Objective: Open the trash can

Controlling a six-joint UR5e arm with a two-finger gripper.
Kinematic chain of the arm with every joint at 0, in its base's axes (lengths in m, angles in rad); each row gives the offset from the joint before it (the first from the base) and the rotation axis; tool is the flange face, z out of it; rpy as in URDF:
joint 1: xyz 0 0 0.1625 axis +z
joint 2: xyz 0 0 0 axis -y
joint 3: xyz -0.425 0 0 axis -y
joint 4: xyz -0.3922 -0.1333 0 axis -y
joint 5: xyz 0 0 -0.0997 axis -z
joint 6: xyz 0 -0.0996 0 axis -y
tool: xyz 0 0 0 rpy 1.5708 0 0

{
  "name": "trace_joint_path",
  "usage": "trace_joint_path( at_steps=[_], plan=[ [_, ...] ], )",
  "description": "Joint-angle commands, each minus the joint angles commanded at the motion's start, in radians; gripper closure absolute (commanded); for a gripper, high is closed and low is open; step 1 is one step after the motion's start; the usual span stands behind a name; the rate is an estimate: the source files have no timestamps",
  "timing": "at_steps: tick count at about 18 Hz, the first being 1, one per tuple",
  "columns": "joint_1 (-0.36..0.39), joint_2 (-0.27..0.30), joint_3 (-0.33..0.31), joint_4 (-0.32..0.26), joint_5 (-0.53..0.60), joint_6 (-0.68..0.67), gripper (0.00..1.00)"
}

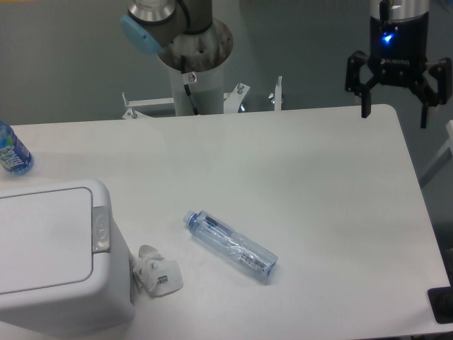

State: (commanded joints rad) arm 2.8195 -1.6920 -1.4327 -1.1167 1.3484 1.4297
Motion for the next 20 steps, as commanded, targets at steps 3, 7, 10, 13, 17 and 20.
trace_joint_path(
  at_steps=[3, 7, 10, 13, 17, 20],
  plan=[
    [-0.002, -0.002, 0.000, 0.000, 0.000, 0.000, 0.00],
    [-0.002, -0.009, 0.009, 0.000, 0.002, -0.005, 0.00],
    [-0.005, -0.023, 0.024, -0.002, 0.002, -0.057, 0.00],
    [-0.014, -0.035, 0.038, 0.003, 0.002, -0.159, 0.00],
    [-0.066, -0.064, 0.064, 0.060, 0.002, -0.308, 0.00],
    [-0.095, -0.093, 0.103, 0.061, 0.000, -0.438, 0.00]
  ],
)
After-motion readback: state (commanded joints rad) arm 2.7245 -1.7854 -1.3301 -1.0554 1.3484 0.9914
